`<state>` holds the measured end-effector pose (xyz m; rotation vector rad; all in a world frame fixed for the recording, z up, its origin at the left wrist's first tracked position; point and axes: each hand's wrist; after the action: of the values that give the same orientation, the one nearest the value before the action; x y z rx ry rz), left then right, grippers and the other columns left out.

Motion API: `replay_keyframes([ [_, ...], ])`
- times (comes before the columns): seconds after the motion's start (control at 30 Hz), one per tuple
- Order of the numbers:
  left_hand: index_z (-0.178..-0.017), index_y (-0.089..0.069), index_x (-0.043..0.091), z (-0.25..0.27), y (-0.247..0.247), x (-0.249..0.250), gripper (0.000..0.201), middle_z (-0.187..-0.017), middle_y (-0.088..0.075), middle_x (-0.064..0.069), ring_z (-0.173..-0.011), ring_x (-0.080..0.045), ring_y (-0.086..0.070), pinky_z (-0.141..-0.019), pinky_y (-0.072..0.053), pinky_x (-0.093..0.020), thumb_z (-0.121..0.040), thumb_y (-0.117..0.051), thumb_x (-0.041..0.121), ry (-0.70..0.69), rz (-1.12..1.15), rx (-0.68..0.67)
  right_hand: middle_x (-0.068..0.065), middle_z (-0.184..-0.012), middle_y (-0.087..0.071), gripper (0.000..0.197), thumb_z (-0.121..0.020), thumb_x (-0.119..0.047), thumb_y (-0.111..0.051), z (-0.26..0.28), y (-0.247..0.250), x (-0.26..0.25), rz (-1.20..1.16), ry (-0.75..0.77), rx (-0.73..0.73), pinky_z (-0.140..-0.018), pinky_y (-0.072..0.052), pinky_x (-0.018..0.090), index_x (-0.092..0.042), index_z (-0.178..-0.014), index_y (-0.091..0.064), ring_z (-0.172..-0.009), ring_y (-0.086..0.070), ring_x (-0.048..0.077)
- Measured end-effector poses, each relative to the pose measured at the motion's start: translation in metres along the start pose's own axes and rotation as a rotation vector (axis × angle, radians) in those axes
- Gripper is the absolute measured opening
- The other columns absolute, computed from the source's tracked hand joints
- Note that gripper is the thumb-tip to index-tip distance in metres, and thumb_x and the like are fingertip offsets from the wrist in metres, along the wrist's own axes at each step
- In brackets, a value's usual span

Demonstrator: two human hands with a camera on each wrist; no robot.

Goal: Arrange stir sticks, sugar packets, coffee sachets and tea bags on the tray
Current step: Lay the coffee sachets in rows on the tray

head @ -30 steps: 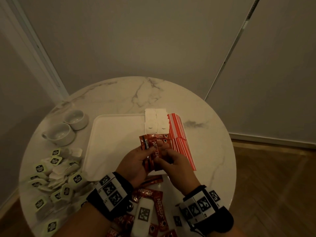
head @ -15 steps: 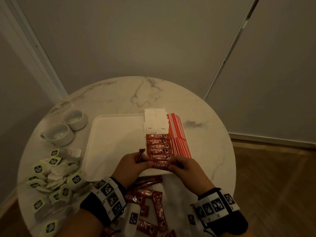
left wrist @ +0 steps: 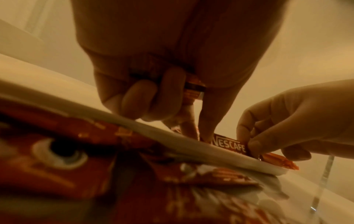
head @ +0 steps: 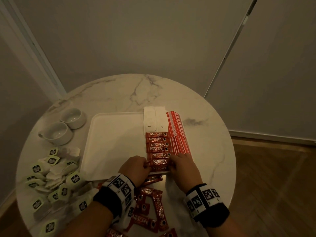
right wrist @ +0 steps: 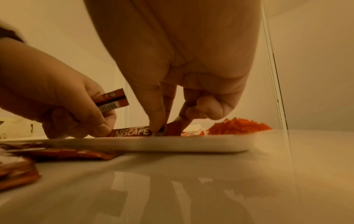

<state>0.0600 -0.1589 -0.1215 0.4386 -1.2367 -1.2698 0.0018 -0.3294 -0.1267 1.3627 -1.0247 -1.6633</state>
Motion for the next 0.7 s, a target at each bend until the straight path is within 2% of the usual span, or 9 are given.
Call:
replay_keyframes([
  [0.13, -0.091, -0.056, 0.020, 0.001, 0.003, 0.002, 0.020, -0.090, -0.060, 0.003, -0.082, -0.013, -0.058, -0.073, -0.047, -0.025, -0.091, -0.052, 0.039, 0.038, 0.075, -0.007, -0.005, -0.120, -0.051, 0.027, -0.096, -0.036, -0.048, -0.001, 0.000, -0.002, -0.016, -0.016, 0.008, -0.100, -0.042, 0.032, -0.027, -0.119, -0.059, -0.116, -0.044, 0.015],
  [0.2, -0.104, -0.049, 0.023, 0.004, 0.005, 0.002, 0.019, -0.097, -0.064, 0.002, -0.082, -0.012, -0.059, -0.072, -0.049, -0.026, -0.093, -0.048, 0.038, 0.024, 0.143, 0.013, -0.006, -0.119, -0.051, 0.027, -0.096, -0.036, -0.049, 0.000, 0.002, -0.002, -0.015, -0.016, 0.043, -0.100, -0.043, 0.031, -0.027, -0.120, -0.059, -0.116, -0.044, 0.015],
  [0.27, -0.130, -0.036, 0.030, 0.005, 0.008, 0.003, 0.038, -0.111, -0.066, 0.001, -0.086, -0.012, -0.062, -0.075, -0.050, -0.027, -0.095, -0.046, 0.038, -0.019, 0.191, -0.008, -0.007, -0.122, -0.050, 0.029, -0.098, -0.037, -0.046, 0.003, 0.004, -0.002, 0.022, -0.010, 0.033, -0.101, -0.042, 0.030, -0.027, -0.122, -0.057, -0.119, -0.041, 0.014],
  [0.33, -0.148, -0.010, 0.038, 0.005, 0.009, 0.004, 0.063, -0.121, -0.064, -0.001, -0.085, -0.012, -0.061, -0.077, -0.050, -0.026, -0.095, -0.045, 0.038, -0.036, 0.175, -0.093, -0.008, -0.124, -0.048, 0.031, -0.098, -0.039, -0.043, 0.010, 0.006, -0.004, 0.070, 0.015, -0.005, -0.104, -0.040, 0.031, -0.029, -0.125, -0.056, -0.120, -0.039, 0.013],
  [0.37, -0.149, 0.000, 0.040, 0.004, 0.010, 0.005, 0.069, -0.123, -0.063, -0.002, -0.084, -0.011, -0.060, -0.078, -0.050, -0.026, -0.096, -0.043, 0.038, -0.031, 0.156, -0.134, -0.009, -0.125, -0.048, 0.033, -0.098, -0.040, -0.042, 0.013, 0.006, -0.006, 0.092, 0.031, -0.024, -0.105, -0.039, 0.031, -0.031, -0.126, -0.055, -0.120, -0.037, 0.013],
  [0.43, -0.147, 0.009, 0.043, 0.002, 0.010, 0.007, 0.070, -0.123, -0.062, -0.003, -0.084, -0.012, -0.060, -0.081, -0.051, -0.027, -0.097, -0.039, 0.041, -0.019, 0.122, -0.177, -0.009, -0.128, -0.047, 0.035, -0.097, -0.044, -0.041, 0.020, 0.004, -0.009, 0.128, 0.061, -0.043, -0.105, -0.036, 0.030, -0.035, -0.129, -0.053, -0.120, -0.035, 0.014],
  [0.57, -0.147, 0.012, 0.044, -0.004, 0.008, 0.007, 0.068, -0.126, -0.061, -0.004, -0.086, -0.012, -0.058, -0.082, -0.048, -0.026, -0.098, -0.035, 0.043, -0.004, 0.113, -0.212, -0.005, -0.128, -0.047, 0.036, -0.095, -0.047, -0.046, 0.026, -0.005, -0.013, 0.152, 0.083, -0.024, -0.100, -0.039, 0.032, -0.039, -0.129, -0.053, -0.118, -0.038, 0.017],
  [0.7, -0.147, 0.011, 0.044, -0.006, 0.007, 0.006, 0.067, -0.127, -0.059, -0.004, -0.087, -0.012, -0.056, -0.084, -0.048, -0.026, -0.097, -0.034, 0.044, 0.005, 0.089, -0.217, -0.005, -0.127, -0.049, 0.036, -0.096, -0.048, -0.044, 0.028, -0.008, -0.014, 0.169, 0.095, -0.017, -0.098, -0.039, 0.030, -0.037, -0.128, -0.055, -0.116, -0.039, 0.017],
])
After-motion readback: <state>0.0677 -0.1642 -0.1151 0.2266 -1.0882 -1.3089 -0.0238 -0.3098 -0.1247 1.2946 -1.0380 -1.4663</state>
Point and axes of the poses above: each hand's wrist, its own z-axis away from the middle knuckle, its own y-axis out of the back of the hand, x = y × z
